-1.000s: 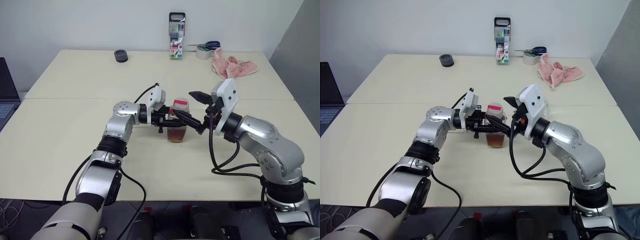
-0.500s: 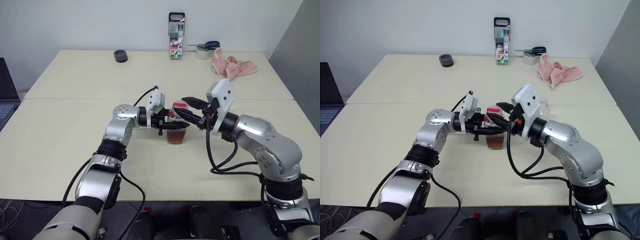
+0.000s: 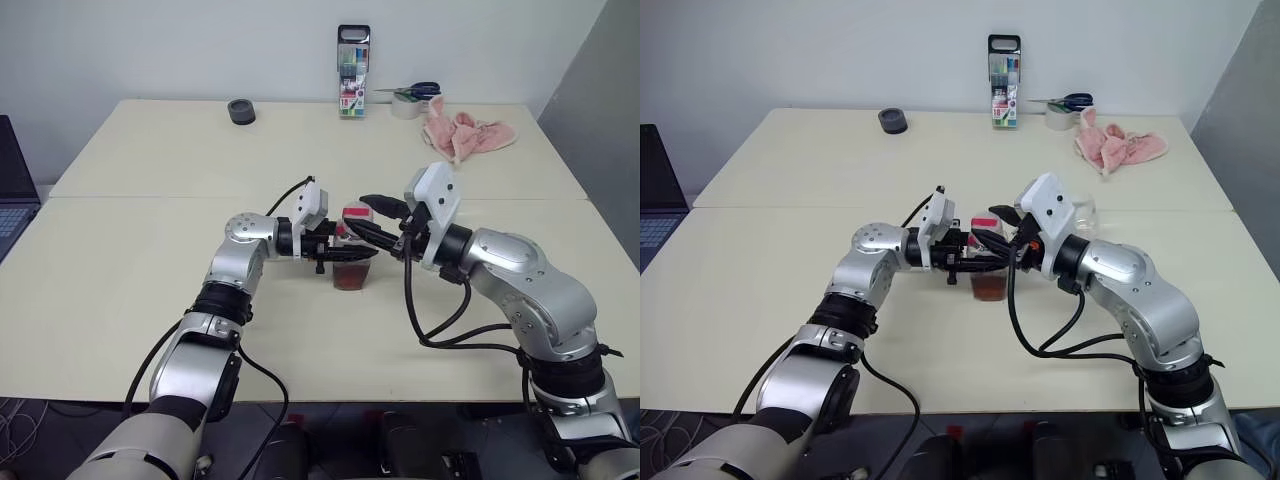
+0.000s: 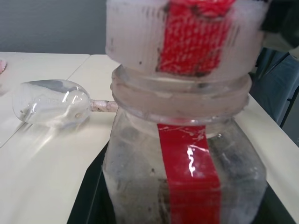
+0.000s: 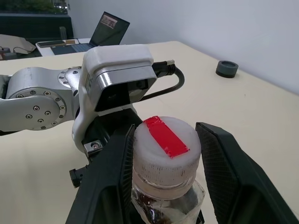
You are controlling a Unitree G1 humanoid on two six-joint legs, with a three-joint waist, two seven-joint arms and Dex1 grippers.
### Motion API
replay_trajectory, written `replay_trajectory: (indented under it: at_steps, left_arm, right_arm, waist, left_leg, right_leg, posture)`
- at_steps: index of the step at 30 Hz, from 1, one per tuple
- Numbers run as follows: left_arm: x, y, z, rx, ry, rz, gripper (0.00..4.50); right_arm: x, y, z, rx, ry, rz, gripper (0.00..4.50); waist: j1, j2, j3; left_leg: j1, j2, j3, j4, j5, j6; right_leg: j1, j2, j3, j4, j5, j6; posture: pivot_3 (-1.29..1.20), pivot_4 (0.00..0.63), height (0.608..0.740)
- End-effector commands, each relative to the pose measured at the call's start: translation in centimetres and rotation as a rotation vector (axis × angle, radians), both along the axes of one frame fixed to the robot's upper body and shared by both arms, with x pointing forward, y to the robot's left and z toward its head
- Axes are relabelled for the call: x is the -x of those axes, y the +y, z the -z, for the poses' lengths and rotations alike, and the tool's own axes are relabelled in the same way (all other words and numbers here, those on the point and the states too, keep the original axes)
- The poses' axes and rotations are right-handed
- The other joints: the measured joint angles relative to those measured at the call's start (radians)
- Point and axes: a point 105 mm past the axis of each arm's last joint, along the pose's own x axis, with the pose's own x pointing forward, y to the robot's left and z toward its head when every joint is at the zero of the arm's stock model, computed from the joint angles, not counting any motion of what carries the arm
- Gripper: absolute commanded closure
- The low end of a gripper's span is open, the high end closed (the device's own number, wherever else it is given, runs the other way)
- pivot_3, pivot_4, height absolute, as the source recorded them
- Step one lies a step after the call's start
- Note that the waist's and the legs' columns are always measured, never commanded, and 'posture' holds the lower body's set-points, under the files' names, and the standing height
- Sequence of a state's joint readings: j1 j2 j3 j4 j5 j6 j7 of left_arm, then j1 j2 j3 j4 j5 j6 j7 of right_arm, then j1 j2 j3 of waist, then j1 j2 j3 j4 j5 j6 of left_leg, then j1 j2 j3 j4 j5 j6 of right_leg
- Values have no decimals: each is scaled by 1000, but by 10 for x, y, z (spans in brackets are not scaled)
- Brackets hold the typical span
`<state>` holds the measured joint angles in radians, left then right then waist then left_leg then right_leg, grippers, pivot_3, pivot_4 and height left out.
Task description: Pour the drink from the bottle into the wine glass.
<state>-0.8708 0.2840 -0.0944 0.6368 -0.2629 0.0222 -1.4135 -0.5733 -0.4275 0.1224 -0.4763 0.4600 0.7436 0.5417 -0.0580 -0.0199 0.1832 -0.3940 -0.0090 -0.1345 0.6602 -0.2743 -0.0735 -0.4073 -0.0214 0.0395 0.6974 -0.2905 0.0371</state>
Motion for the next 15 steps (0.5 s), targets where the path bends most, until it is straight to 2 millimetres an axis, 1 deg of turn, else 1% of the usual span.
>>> replay_trajectory:
  at_steps: [1, 3, 6, 11, 15]
  left_arm:
    - [4, -4, -15, 20, -59, 35, 2862]
    - [5, -5, -16, 18, -60, 41, 2864]
    - [6, -5, -16, 18, -62, 47, 2864]
    - [6, -5, -16, 20, -65, 44, 2864]
    - [5, -5, -16, 22, -64, 36, 2864]
  right_arm:
    - [14, 4, -16, -107, 3, -101, 2767]
    - [16, 3, -18, -148, 34, -127, 2772]
    - [20, 2, -19, -160, 48, -158, 2774]
    - [20, 0, -21, -61, -61, -124, 2775]
    - [24, -2, -28, -68, -91, -125, 2776]
  waist:
    - [0, 0, 0]
    - [0, 0, 0]
    - [0, 0, 0]
    - [0, 0, 0]
    - [0, 0, 0]
  left_leg:
    - [0, 0, 0, 0, 0, 0]
    - [0, 0, 0, 0, 0, 0]
    - [0, 0, 0, 0, 0, 0]
    - [0, 0, 0, 0, 0, 0]
    - [0, 0, 0, 0, 0, 0]
  right_leg:
    - [0, 0, 0, 0, 0, 0]
    - [0, 0, 0, 0, 0, 0]
    - [0, 0, 0, 0, 0, 0]
    - [0, 0, 0, 0, 0, 0]
    - [0, 0, 0, 0, 0, 0]
  posture:
    - [0, 150, 740]
    - [0, 150, 740]
    - [0, 150, 740]
    - [0, 150, 740]
    - [0, 150, 740]
